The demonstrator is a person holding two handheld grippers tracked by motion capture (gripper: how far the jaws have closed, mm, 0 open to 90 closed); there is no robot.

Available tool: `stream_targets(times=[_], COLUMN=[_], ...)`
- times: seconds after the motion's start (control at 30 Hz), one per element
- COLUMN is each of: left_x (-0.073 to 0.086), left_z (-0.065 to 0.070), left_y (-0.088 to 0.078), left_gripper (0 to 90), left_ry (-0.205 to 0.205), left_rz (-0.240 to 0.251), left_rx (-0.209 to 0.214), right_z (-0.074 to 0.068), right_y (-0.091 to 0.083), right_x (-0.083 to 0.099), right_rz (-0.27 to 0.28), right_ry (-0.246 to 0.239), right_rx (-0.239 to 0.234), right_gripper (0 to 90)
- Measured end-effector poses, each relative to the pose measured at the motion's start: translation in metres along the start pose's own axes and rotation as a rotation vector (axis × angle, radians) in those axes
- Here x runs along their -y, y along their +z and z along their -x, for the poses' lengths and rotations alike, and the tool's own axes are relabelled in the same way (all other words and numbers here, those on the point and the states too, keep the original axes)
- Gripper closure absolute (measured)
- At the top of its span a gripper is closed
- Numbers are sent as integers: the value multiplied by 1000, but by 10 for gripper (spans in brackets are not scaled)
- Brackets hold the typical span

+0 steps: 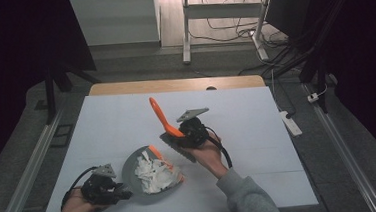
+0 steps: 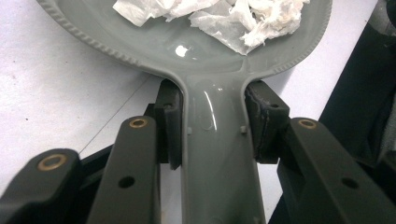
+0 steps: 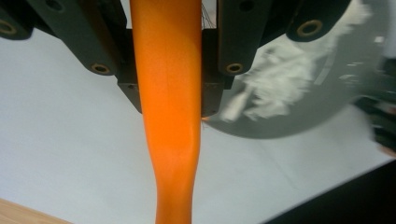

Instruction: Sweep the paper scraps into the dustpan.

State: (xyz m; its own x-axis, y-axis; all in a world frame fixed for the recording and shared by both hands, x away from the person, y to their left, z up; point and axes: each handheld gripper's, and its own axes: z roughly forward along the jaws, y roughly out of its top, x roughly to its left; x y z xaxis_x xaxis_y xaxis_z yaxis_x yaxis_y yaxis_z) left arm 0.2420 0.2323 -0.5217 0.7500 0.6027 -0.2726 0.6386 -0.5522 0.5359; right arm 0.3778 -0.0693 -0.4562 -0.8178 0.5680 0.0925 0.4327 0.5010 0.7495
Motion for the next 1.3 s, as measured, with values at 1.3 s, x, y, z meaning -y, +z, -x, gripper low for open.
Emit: stream_targets(times=[1.3], left_x=[2], left_z=[-1], left_y=[-6], left_gripper=[615], left_ry=[-1], left_rz=[104], left_rx=[8], right_z=[-29], right_y=[4], right_x=[-9], right_rz=[113], right_ry=[-2], right_rx=[-84], right_gripper=[706])
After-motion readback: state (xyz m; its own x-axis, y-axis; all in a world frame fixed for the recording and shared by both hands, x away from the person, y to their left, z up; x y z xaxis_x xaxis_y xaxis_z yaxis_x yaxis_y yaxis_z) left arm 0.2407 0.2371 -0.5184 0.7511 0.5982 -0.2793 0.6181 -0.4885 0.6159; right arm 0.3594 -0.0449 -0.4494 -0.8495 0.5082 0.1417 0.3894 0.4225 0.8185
